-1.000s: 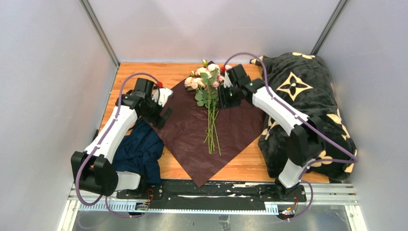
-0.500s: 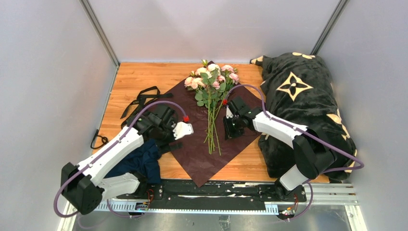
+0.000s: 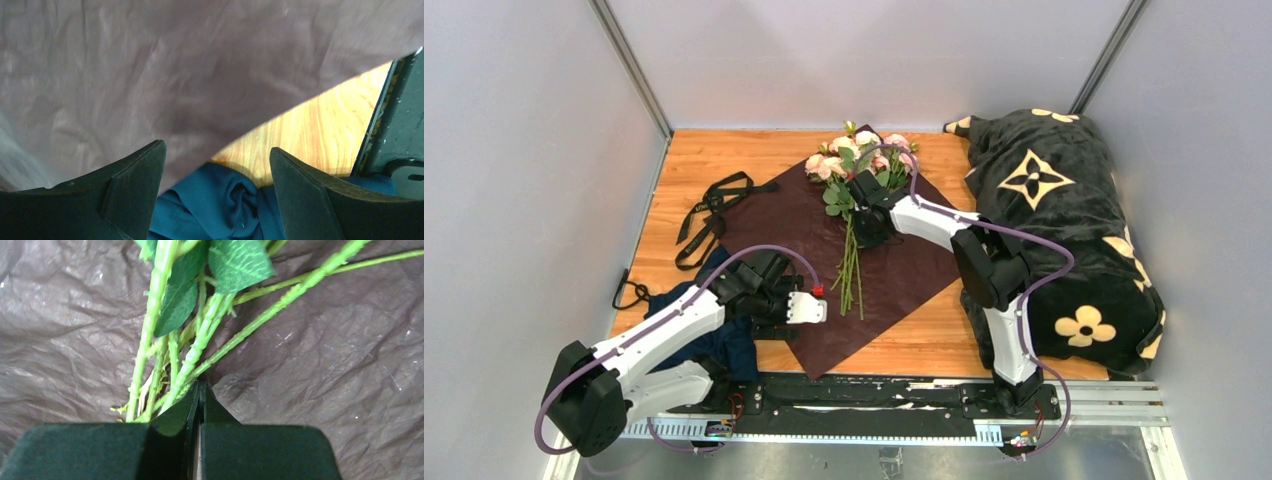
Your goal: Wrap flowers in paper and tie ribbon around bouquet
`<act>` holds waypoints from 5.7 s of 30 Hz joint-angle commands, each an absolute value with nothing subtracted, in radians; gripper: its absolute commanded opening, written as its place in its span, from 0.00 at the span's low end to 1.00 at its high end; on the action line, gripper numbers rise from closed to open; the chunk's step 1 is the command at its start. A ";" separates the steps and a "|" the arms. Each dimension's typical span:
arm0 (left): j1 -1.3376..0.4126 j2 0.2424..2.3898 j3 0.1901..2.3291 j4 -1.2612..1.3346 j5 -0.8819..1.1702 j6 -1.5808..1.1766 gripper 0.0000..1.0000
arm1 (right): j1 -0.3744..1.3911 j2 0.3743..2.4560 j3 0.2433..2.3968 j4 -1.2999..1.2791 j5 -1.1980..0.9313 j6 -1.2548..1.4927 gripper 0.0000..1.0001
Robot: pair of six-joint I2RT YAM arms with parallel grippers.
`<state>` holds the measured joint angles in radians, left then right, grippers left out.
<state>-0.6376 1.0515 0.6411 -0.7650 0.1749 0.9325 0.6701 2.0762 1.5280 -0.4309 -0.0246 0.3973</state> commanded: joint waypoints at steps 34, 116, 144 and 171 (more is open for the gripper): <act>-0.263 1.067 0.791 -0.991 0.396 1.001 0.82 | 1.318 1.669 0.776 0.143 -0.218 -0.992 0.61; -0.864 1.356 0.790 -0.342 0.332 0.226 0.00 | 0.634 1.876 1.224 -0.326 -0.051 0.186 0.00; -0.716 1.415 0.742 -0.242 0.406 -0.030 0.00 | 0.538 1.128 0.546 0.064 -0.853 0.163 0.73; -0.643 1.316 0.829 -0.633 0.211 0.523 0.76 | 0.492 1.459 0.657 0.120 -0.797 0.242 0.00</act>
<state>-0.6472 1.3033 0.8219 -0.5262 0.3225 0.3107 0.5175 1.4288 0.6102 0.1478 -0.8070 0.2100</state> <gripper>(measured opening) 0.757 0.010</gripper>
